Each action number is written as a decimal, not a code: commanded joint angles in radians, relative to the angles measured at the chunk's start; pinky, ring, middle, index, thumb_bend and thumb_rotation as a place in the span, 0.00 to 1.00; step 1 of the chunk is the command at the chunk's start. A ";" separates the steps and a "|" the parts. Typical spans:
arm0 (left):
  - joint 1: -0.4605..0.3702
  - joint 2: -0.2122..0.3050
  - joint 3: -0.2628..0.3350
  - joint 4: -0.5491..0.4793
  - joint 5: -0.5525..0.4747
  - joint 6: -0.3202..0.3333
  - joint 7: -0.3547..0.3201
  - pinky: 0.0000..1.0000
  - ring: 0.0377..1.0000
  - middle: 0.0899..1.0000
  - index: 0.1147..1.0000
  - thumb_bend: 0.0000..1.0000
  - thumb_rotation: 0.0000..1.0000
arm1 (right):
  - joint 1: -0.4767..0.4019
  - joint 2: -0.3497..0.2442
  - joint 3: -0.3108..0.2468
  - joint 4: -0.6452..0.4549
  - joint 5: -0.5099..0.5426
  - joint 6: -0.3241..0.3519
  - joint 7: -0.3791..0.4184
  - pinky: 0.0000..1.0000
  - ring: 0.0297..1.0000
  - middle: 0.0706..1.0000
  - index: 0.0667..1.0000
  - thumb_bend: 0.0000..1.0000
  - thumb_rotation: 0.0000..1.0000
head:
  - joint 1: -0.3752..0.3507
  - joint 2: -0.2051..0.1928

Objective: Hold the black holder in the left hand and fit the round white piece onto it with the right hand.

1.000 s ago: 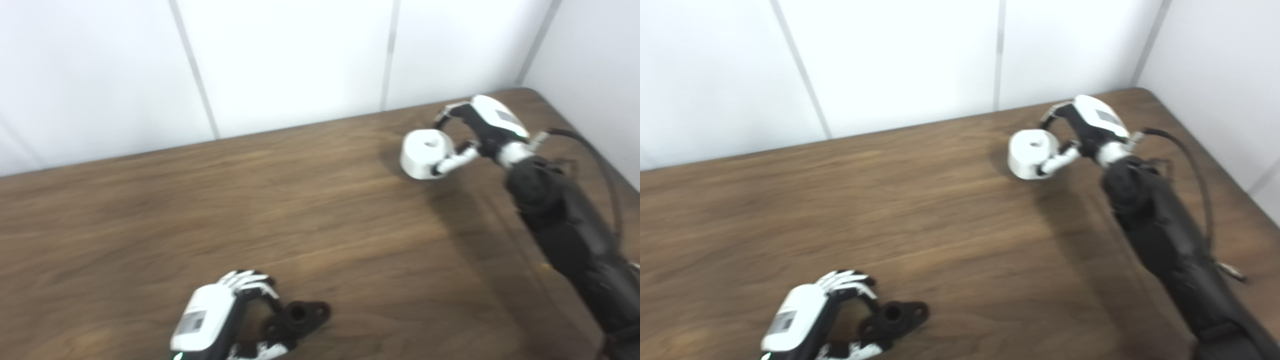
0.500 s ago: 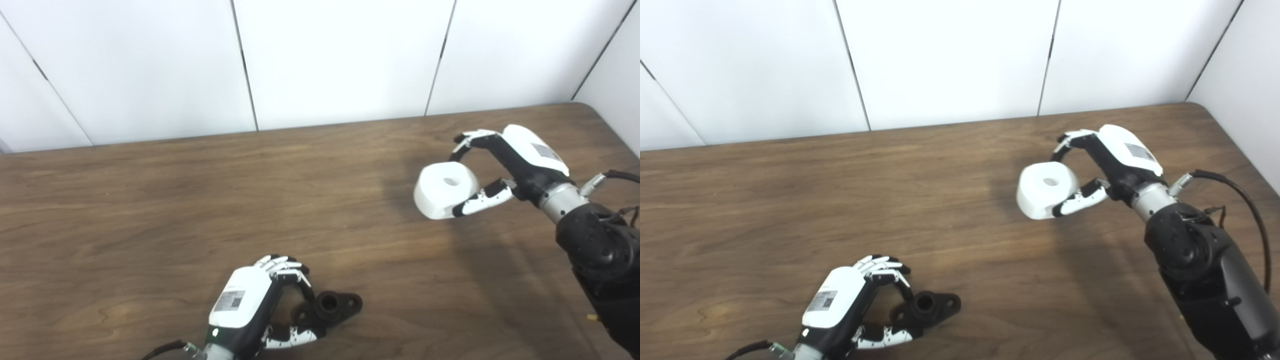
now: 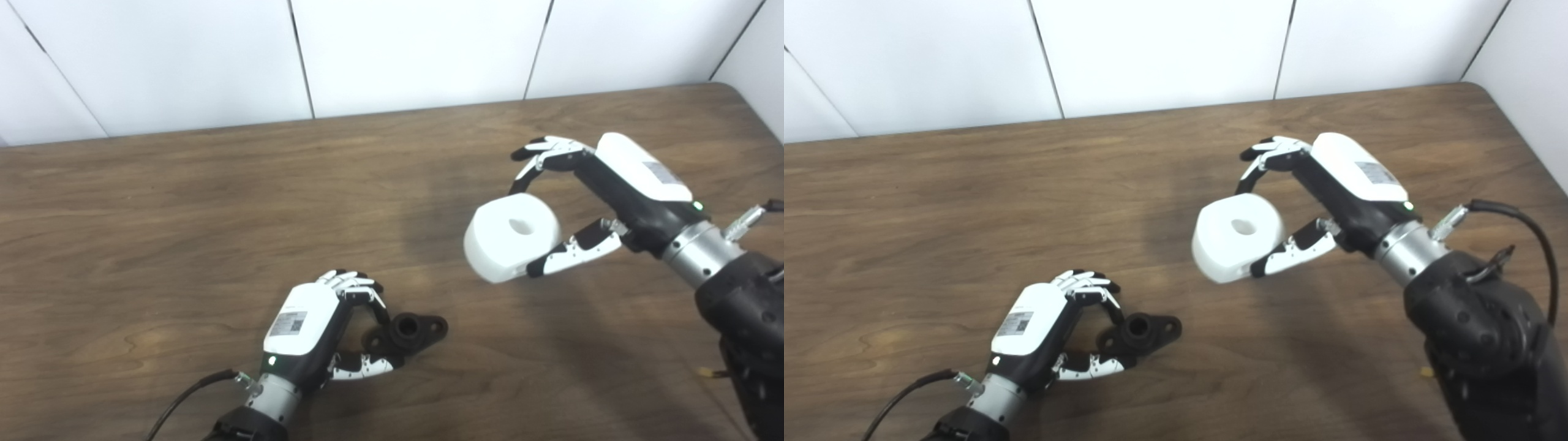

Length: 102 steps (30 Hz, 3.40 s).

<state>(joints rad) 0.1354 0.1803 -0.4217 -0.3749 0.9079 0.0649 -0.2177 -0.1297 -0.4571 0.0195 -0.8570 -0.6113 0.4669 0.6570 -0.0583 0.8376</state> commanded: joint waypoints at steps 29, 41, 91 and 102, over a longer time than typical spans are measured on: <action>-0.004 -0.010 -0.027 -0.020 0.016 0.067 -0.109 0.90 0.83 0.75 0.42 0.50 0.05 | -0.019 0.244 0.118 -0.092 -0.145 -0.097 0.109 0.80 0.89 0.82 0.45 0.52 0.15 | 0.002 0.057; -0.009 -0.010 -0.032 -0.029 0.016 0.076 -0.112 0.91 0.83 0.75 0.42 0.51 0.05 | -0.006 0.244 0.192 -0.048 -0.224 -0.170 0.087 0.80 0.90 0.80 0.45 0.52 0.15 | 0.001 0.063; -0.010 -0.020 -0.033 -0.059 0.027 0.082 -0.127 0.90 0.83 0.74 0.42 0.51 0.05 | 0.025 0.243 0.214 0.009 -0.283 -0.299 0.102 0.89 0.93 0.83 0.45 0.51 0.15 | -0.014 0.072; -0.010 -0.020 -0.033 -0.065 0.025 0.086 -0.134 0.91 0.83 0.74 0.42 0.51 0.05 | 0.026 0.234 0.204 0.024 -0.281 -0.321 0.093 0.89 0.93 0.83 0.45 0.51 0.15 | -0.019 0.069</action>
<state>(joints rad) 0.1154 0.1592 -0.4439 -0.4325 0.9371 0.1492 -0.3197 -0.0917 -0.2212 0.2342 -0.8228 -0.8975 0.1776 0.7852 -0.0767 0.9050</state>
